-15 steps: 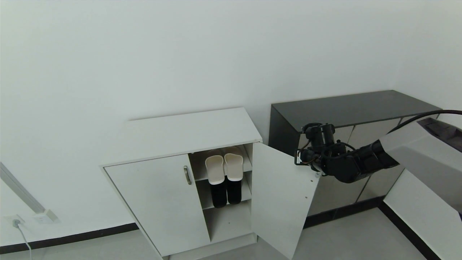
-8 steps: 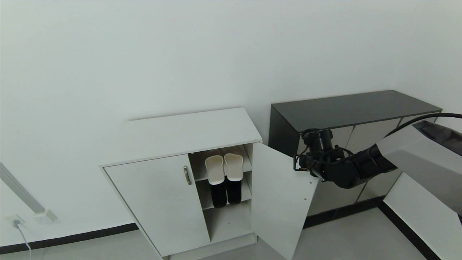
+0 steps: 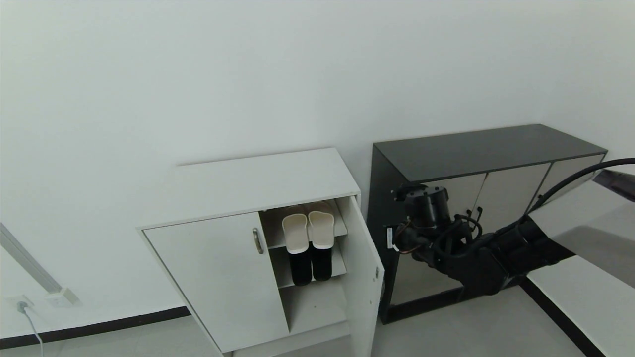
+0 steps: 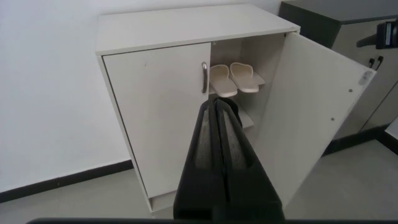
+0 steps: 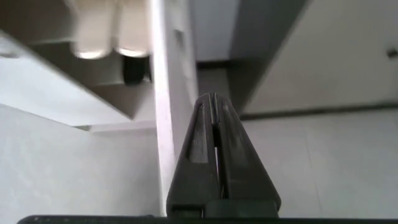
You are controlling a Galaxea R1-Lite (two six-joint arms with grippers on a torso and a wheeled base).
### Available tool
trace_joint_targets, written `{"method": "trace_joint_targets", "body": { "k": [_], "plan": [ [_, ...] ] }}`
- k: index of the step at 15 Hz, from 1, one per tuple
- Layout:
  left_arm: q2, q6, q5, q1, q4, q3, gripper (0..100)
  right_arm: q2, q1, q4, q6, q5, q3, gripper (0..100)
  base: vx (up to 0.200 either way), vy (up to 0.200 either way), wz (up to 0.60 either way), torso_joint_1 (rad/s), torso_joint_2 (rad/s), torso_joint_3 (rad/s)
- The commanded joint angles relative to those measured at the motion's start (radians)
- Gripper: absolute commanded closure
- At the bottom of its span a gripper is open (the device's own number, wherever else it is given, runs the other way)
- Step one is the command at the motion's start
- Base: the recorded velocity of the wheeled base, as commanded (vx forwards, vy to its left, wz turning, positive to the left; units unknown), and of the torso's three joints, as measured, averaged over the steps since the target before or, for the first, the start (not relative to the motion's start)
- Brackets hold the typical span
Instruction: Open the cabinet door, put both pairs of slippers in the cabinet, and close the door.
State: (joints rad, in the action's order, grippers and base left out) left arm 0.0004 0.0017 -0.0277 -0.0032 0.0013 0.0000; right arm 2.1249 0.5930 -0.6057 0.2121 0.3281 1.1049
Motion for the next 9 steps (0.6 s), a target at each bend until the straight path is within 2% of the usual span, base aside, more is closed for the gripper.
{"method": "trace_joint_targets", "body": {
  "k": [1, 3, 9],
  "plan": [
    [0.001, 0.0, 0.0, 0.0, 0.0, 0.0, 100, -0.051, 0.007, -0.035, -0.02, -0.023, -0.062, 100, 0.0, 0.0, 0.0, 0.0, 0.0, 0.0],
    [0.001, 0.0, 0.0, 0.0, 0.0, 0.0, 100, -0.097, 0.011, -0.089, -0.03, -0.084, -0.142, 100, 0.0, 0.0, 0.0, 0.0, 0.0, 0.0],
    [0.0, 0.0, -0.001, 0.0, 0.0, 0.0, 100, -0.092, 0.039, -0.097, -0.028, -0.081, -0.146, 100, 0.0, 0.0, 0.0, 0.0, 0.0, 0.0]
  ]
}}
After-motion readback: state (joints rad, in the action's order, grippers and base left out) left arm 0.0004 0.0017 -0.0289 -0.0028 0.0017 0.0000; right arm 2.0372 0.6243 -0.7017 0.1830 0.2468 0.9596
